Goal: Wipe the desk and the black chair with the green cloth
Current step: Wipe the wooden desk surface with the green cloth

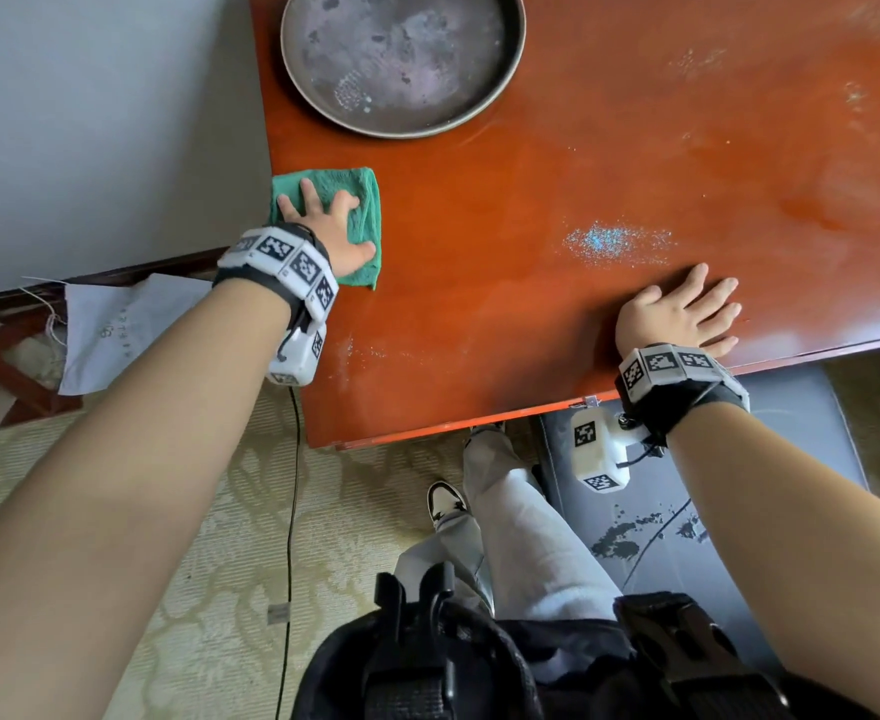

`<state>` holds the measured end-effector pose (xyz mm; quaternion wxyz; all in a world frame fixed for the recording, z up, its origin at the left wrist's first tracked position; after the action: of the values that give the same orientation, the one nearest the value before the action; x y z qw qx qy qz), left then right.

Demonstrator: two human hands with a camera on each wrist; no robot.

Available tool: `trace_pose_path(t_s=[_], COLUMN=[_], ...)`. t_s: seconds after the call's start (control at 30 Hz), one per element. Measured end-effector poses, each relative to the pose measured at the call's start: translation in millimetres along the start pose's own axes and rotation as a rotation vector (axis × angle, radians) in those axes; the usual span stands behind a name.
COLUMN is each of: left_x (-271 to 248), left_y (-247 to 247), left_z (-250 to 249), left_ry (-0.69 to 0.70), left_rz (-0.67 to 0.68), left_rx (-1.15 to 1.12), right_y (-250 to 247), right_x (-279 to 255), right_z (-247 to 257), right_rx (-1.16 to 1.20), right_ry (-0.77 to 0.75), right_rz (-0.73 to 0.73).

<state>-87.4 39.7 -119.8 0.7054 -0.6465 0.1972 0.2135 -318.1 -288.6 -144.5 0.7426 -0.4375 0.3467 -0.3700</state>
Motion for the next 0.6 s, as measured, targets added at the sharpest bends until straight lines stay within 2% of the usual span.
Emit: trace_pose_path(t_s=[0.27, 0.6], left_x=[-9, -58], left_y=[6, 47], left_z=[5, 21], left_ry=[0.003, 0.065], left_rz=[-0.017, 0.063], left_rx=[-0.007, 0.084], right_y=[1, -2], right_x=[1, -3], right_z=[-1, 2], right_rx=[-0.013, -0.009], right_ry=[0.002, -0.016], right_rz=[0.019, 0.046])
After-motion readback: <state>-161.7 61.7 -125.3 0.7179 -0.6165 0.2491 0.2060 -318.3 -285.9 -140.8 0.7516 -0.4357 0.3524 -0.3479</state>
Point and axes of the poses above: each hand's wrist, its own x-axis towards the middle knuckle, its own y-axis out of the palm, z = x × y, the point moved 10 cm from there along x, towards the middle knuckle, and after that the axes turned 11 degrees about -y, right-handed, at the moved point
